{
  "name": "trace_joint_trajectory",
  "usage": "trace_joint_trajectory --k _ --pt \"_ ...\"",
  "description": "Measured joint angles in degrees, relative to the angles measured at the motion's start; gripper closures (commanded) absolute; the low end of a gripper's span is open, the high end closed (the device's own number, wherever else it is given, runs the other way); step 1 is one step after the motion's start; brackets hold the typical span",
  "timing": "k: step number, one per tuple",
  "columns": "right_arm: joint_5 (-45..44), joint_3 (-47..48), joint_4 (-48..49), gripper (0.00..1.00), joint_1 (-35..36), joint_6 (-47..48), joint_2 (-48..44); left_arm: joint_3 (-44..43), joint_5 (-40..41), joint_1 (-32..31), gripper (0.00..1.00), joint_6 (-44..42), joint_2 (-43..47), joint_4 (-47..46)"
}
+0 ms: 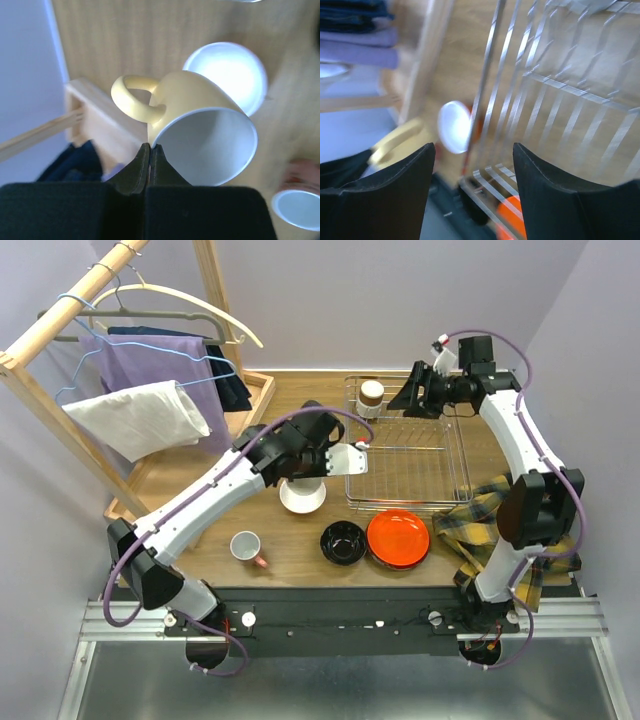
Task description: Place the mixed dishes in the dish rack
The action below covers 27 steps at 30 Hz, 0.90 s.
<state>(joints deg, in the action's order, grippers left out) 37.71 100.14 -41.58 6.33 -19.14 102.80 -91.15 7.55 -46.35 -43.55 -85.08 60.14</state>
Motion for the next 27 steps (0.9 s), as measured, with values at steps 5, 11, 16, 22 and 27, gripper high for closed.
trace_joint_trajectory --k 5,11,16,22,27 --pt "14.5 -6.1 3.9 0.33 -0.9 -9.9 2.6 8.1 13.3 -2.9 1.00 -11.2 0.7 -14.4" --pt "26.3 -7.1 7.1 0.33 -0.9 -14.6 6.1 24.9 19.0 -3.9 1.00 -32.7 5.6 -38.7" --pt "30.6 -5.0 8.1 0.32 -0.9 -15.0 7.9 35.4 17.8 -5.6 1.00 -48.3 8.7 -54.9" --pt "31.4 -2.4 8.9 0.32 -0.2 -16.2 9.5 39.3 15.8 -7.6 1.00 -58.8 9.1 -63.0" --pt "31.6 -2.6 9.0 0.37 2.3 -18.4 9.5 39.2 15.3 -8.7 1.00 -61.7 9.1 -64.4"
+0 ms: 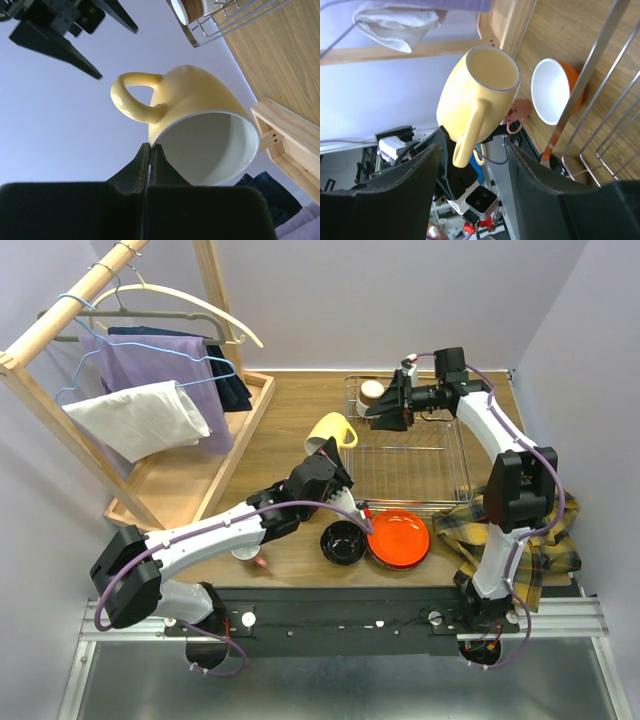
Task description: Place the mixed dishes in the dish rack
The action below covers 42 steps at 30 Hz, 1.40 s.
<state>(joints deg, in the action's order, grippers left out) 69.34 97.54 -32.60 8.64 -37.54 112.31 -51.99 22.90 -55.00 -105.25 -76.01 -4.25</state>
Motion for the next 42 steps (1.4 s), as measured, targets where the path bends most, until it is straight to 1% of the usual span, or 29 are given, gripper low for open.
trace_joint_trajectory --k 5,9,10,18,19,21,23,24,25,27,29,30,32,33,34,35,37,38,39,40,41,42 --pt "0.5 -2.0 -0.2 0.39 3.4 -0.4 0.0 -0.1 -0.4 -0.2 1.00 -1.0 -0.4 0.0" --pt "0.6 -2.8 -0.8 0.44 5.4 -0.3 0.0 -1.0 -1.0 -0.2 1.00 -1.2 -2.1 0.0" --pt "0.6 -2.7 -0.9 0.49 5.6 -0.3 0.0 -1.1 -1.1 -0.2 1.00 -1.3 -2.4 -0.3" --pt "0.6 -2.7 -1.9 0.72 5.4 0.7 0.0 -1.9 -1.2 -0.2 1.00 -1.3 -4.0 -1.9" --pt "0.6 -2.7 -2.2 0.78 5.4 1.2 0.0 -1.9 -1.2 -0.2 1.00 -1.5 -4.0 -2.1" --pt "0.6 -2.8 -2.5 0.85 5.3 1.2 0.0 -1.9 -1.2 -0.2 1.00 -1.9 -4.0 -2.5" --pt "0.7 -3.1 -2.6 0.97 5.1 1.0 0.0 -1.5 -1.1 -0.3 1.00 -2.8 -4.2 -3.2" --pt "0.7 -3.4 -2.6 0.99 5.0 0.9 0.0 -1.2 -1.1 -0.4 0.91 -3.0 -4.3 -3.6" --pt "0.7 -3.7 -2.7 0.99 4.9 0.7 0.0 -0.8 -1.1 -0.4 0.86 -3.1 -4.4 -4.2" --pt "0.7 -4.5 -2.2 0.99 4.8 0.3 0.0 0.4 -1.1 -0.5 0.77 -3.4 -4.7 -6.2" --pt "0.7 -4.5 -1.7 0.99 4.9 0.2 0.1 1.2 -1.0 -0.6 0.73 -2.4 -4.7 -7.8" --pt "0.8 -4.3 -1.3 0.99 5.0 0.4 0.1 1.3 -0.7 -0.6 0.66 -1.4 -4.6 -8.4" --pt "0.8 -2.5 -1.2 0.99 5.2 1.1 0.7 1.3 -0.3 -0.6 0.62 1.0 -3.8 -8.7" --pt "0.5 0.1 -1.6 0.99 5.3 3.1 1.7 1.3 -0.2 -0.6 0.51 3.8 -2.3 -8.1" --pt "0.4 1.8 -1.7 0.99 5.3 4.2 2.3 1.3 -0.1 -0.6 0.48 5.5 -1.3 -7.6" --pt "-0.1 4.8 -2.4 0.99 5.4 5.9 3.3 1.3 -0.1 -0.8 0.43 7.4 0.6 -6.5" --pt "-2.0 10.0 -3.3 1.00 5.6 9.7 4.9 1.8 -0.5 -1.6 0.42 12.5 5.4 -3.9" --pt "-2.9 11.8 -3.5 0.99 5.6 11.6 5.3 1.9 -0.6 -1.9 0.34 13.8 6.8 -3.0" --pt "-4.4 14.1 -4.1 1.00 5.6 14.1 5.7 2.0 -0.8 -2.8 0.22 16.7 9.8 -1.4" --pt "-5.0 14.9 -4.3 0.99 5.6 15.4 5.9 2.0 -0.9 -3.5 0.20 19.7 11.6 0.8" --pt "-6.4 15.9 -4.7 0.99 5.6 17.2 6.0 2.0 -1.0 -4.0 0.18 20.4 13.1 1.4" --pt "-8.2 17.0 -5.0 1.00 5.6 19.9 6.2 2.0 -1.1 -4.6 0.01 22.7 14.6 2.6"
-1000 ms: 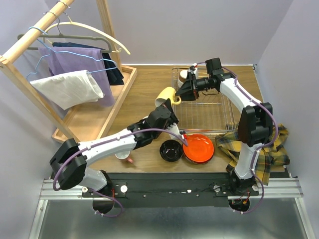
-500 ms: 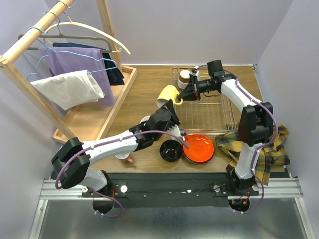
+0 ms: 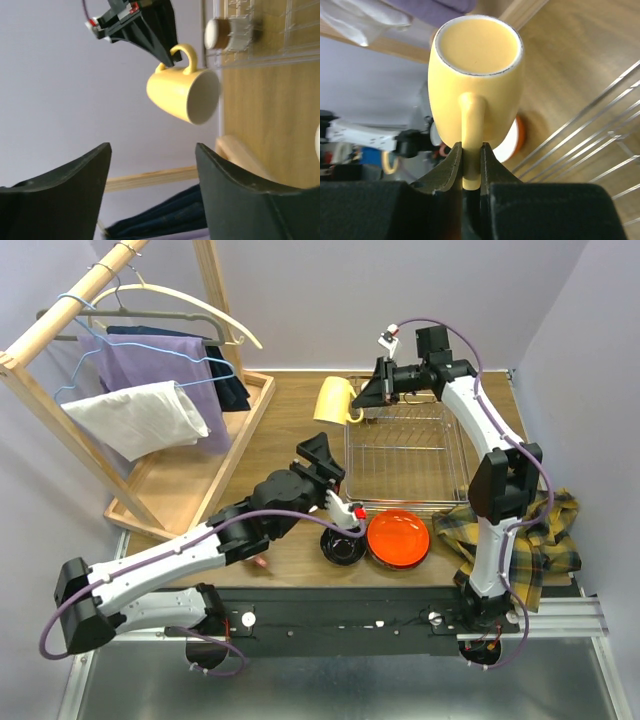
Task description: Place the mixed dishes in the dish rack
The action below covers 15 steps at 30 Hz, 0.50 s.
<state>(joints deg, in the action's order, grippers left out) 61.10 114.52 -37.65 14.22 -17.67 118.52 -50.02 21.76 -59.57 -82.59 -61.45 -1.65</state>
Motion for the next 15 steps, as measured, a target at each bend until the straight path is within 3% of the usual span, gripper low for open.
trace_joint_trajectory --k 4,8,15 --pt "-6.0 -0.7 1.5 0.99 -0.4 5.8 -0.1 -2.0 -0.9 -1.6 0.01 12.0 2.4 9.5" --pt "-13.9 -8.7 8.6 0.99 -1.7 10.2 -2.1 -4.5 -0.7 -1.6 0.01 21.6 2.1 16.4" --pt "-20.4 -18.5 21.8 1.00 -5.7 16.3 -5.4 -4.6 0.3 -1.6 0.01 25.3 1.9 19.0"
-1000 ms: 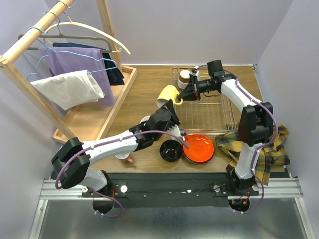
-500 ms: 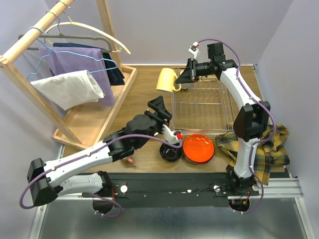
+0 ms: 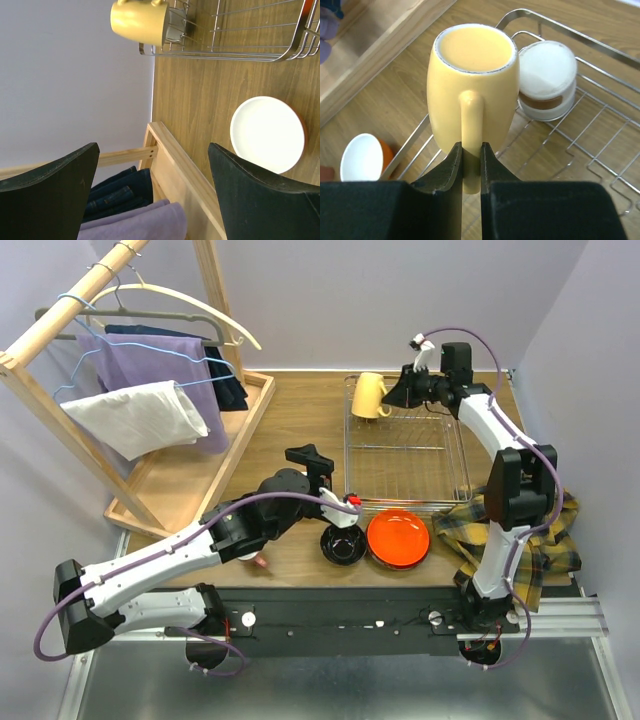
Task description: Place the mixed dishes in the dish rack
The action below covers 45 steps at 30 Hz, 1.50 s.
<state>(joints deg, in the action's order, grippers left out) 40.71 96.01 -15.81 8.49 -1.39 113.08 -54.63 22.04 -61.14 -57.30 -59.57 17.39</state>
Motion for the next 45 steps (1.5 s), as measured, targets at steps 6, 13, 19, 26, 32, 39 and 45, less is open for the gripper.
trace_joint_trajectory --k 6,13,19,26,32,39,45 --pt "-1.9 -0.6 5.1 0.99 -1.6 1.4 0.0 1.0 0.8 1.5 0.01 1.3 -0.2 -2.2" --pt "-2.2 -0.6 7.6 0.99 -1.8 1.4 0.0 1.7 0.7 6.4 0.01 5.6 -0.2 -2.3" --pt "-2.1 -0.4 8.2 0.99 -3.2 0.1 0.0 1.7 -0.2 8.1 0.01 8.1 -0.7 -1.7" --pt "-2.0 0.5 8.0 0.99 -5.3 1.4 -1.5 1.7 -1.2 8.6 0.01 9.1 -1.6 -1.9" --pt "-2.1 -3.2 11.1 0.99 -5.5 6.4 -6.3 1.7 -1.5 8.6 0.01 9.6 -2.4 -2.2" --pt "-4.0 -8.0 16.1 1.00 -5.4 12.5 -5.6 1.7 -1.7 8.6 0.01 10.4 -2.8 -1.9" --pt "-5.7 -8.1 18.8 1.00 -5.6 15.0 -2.1 1.7 -1.7 8.6 0.01 10.9 -3.1 -1.4"
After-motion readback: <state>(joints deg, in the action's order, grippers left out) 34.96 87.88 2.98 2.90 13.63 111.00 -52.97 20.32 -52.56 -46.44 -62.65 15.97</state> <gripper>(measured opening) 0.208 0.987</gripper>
